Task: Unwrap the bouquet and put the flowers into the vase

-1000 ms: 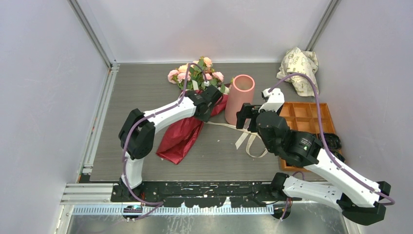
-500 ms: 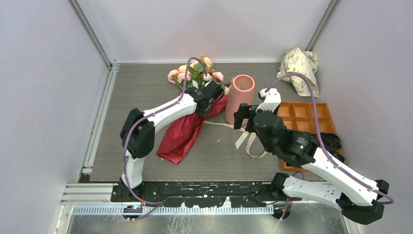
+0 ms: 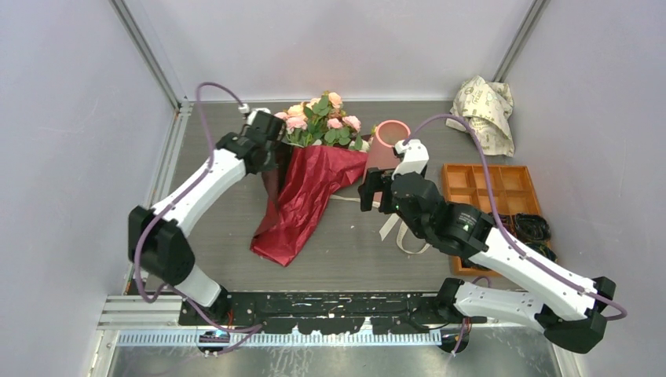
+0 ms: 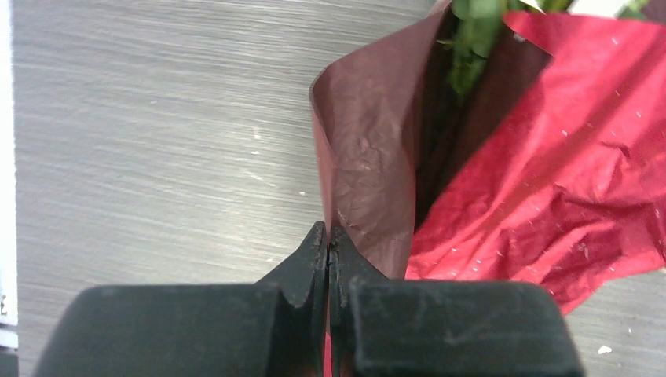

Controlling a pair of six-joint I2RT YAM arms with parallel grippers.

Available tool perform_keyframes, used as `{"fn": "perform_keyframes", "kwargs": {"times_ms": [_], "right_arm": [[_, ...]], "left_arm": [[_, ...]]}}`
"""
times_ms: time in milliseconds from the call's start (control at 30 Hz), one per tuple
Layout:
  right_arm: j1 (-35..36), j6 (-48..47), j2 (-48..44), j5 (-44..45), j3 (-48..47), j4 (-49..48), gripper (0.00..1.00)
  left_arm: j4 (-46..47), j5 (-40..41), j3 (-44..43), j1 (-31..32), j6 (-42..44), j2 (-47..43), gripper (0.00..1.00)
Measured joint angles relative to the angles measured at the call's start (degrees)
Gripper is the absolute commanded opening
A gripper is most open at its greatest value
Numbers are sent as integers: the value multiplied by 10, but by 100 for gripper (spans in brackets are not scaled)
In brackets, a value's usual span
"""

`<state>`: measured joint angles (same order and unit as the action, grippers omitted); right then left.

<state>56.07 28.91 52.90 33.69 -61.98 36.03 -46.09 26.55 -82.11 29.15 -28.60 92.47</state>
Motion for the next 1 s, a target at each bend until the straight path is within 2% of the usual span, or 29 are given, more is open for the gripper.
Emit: {"fn": "perform_keyframes", "kwargs": {"times_ms": [233, 567, 767, 1000], "right_arm": [[0, -3, 94, -70, -62, -5, 81], [2, 9, 318, -173, -161, 5, 84], [6, 9, 435, -201, -221, 30, 84], [20, -6, 590, -216, -381, 63, 81]], "left_arm": [[14, -10, 81, -92, -15, -84, 0], [44, -58, 202, -237, -70, -105, 0], [52, -74, 237, -273, -89, -115, 0], [79, -88, 263, -289, -89, -115, 0]]}}
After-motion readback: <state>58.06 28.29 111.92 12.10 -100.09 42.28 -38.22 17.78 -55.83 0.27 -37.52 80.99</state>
